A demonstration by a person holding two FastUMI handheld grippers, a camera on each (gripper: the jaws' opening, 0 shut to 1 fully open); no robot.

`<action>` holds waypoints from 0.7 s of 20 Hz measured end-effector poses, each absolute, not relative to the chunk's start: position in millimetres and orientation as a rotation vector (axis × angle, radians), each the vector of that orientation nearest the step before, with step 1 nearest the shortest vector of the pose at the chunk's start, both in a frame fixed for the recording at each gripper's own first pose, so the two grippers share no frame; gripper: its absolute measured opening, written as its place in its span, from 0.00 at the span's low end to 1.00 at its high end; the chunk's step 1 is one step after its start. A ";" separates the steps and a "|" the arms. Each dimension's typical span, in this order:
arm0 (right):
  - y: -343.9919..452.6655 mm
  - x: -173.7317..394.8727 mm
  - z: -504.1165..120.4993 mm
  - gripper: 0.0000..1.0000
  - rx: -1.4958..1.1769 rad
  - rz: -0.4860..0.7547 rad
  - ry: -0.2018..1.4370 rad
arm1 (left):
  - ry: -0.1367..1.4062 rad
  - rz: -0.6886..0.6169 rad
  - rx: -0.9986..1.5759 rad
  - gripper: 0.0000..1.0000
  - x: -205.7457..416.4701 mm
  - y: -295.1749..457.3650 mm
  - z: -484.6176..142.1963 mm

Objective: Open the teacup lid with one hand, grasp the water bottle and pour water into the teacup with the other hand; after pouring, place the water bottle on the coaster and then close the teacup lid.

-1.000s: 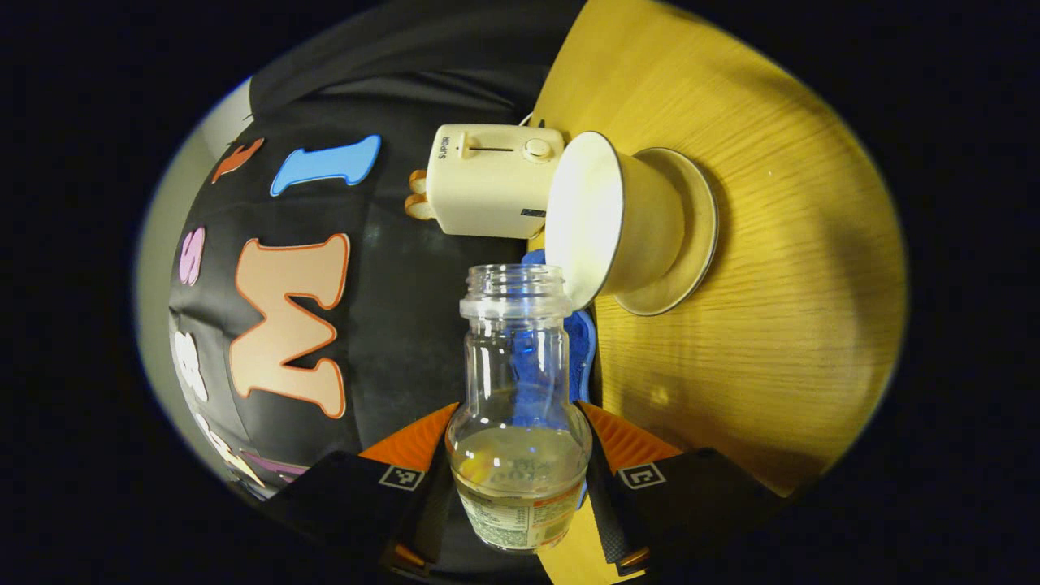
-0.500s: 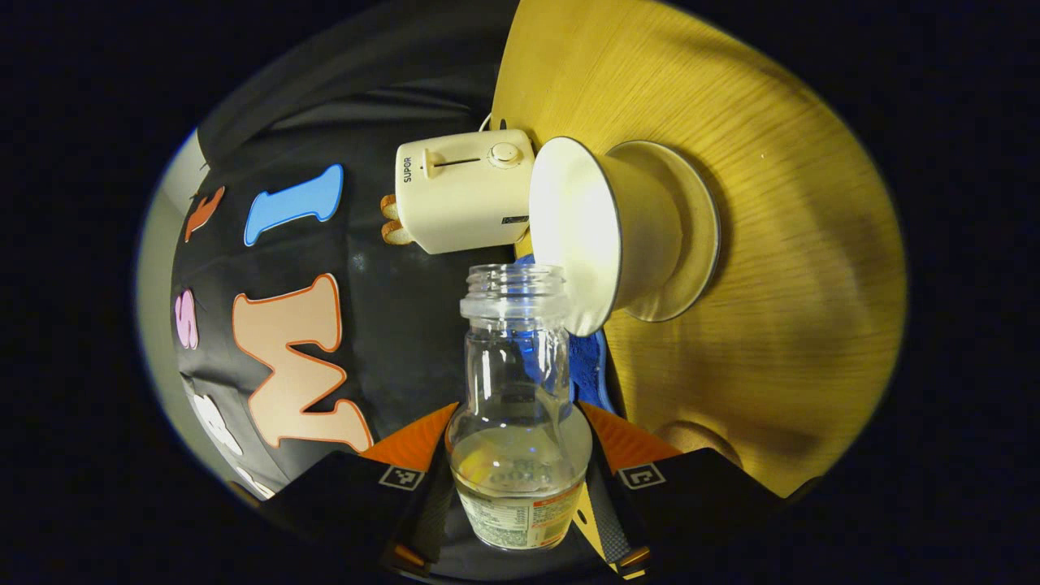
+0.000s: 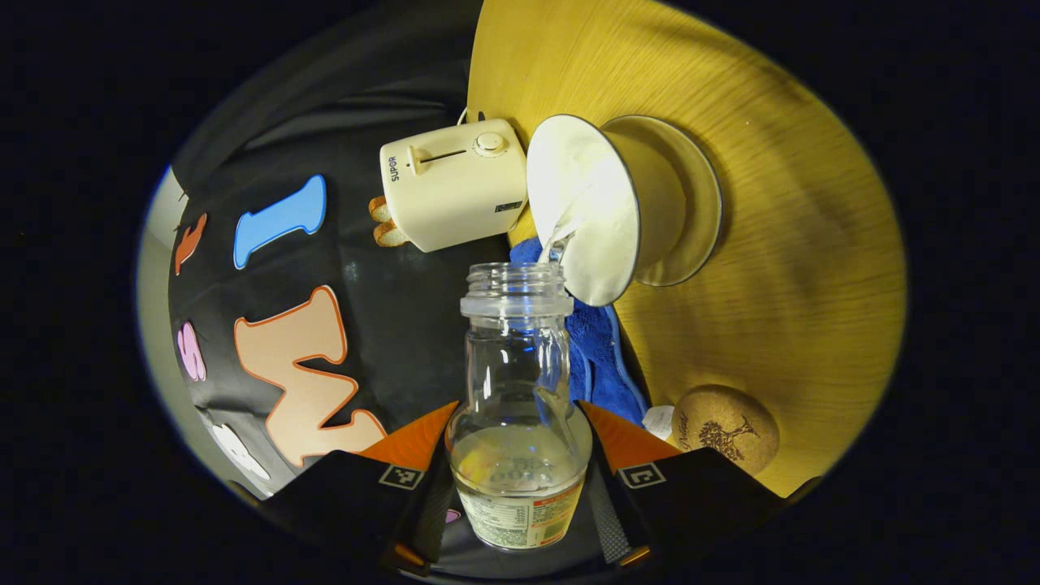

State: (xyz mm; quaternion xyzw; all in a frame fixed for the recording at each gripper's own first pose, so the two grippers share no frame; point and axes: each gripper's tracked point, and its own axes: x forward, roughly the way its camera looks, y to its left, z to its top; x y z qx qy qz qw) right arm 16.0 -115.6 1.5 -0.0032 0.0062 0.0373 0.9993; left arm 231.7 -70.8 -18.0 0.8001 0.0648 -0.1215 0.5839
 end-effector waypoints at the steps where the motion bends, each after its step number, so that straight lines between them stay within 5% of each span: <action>1: -115.6 16.0 1.3 0.29 -0.006 0.074 0.012 | 0.151 -0.284 1.880 0.71 231.1 -70.8 -16.0; 14: -114.3 15.4 1.8 0.29 -0.007 0.081 0.012 | 0.174 -0.297 2.047 0.71 234.5 -78.2 -7.0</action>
